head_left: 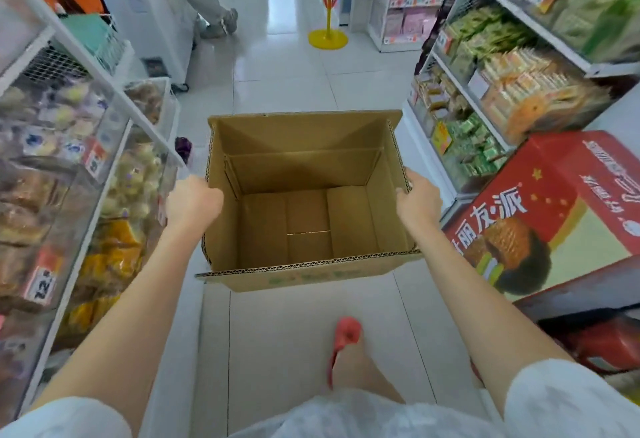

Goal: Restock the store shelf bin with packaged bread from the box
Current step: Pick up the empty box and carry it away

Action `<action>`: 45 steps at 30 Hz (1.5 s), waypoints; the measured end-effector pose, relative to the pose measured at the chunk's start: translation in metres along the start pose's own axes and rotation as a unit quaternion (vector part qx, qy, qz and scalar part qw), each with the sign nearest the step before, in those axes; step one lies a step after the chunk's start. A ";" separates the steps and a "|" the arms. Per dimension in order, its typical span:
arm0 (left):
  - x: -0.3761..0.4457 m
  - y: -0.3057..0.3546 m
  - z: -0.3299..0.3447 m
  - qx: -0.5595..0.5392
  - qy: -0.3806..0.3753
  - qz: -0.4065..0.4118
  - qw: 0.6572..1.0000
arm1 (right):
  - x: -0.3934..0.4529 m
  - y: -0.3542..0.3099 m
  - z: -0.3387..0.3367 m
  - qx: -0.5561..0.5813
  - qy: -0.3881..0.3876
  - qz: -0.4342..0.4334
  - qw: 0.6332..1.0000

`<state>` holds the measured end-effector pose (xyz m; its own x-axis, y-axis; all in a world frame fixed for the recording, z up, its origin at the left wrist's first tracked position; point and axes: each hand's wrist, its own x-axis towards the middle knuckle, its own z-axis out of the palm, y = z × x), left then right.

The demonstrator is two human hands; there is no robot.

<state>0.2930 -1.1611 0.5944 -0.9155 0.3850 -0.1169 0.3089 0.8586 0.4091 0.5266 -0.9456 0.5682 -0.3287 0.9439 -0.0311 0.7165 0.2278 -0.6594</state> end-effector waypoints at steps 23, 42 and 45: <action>0.618 0.356 0.106 0.000 -0.036 0.052 0.998 | 0.625 -0.127 0.116 0.016 0.023 0.065 0.997; 1.028 0.682 0.240 0.064 -0.128 0.143 0.979 | 1.050 -0.154 0.176 0.065 0.030 0.175 0.982; 1.072 0.729 0.266 0.082 -0.162 0.149 0.972 | 1.099 -0.154 0.180 0.068 0.049 0.206 0.975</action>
<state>-0.3949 -0.0323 0.5267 -0.6583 0.6885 -0.3044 0.6088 0.7248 0.3225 -0.0558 0.0140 0.4999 0.0360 0.9685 -0.2466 0.6853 -0.2035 -0.6993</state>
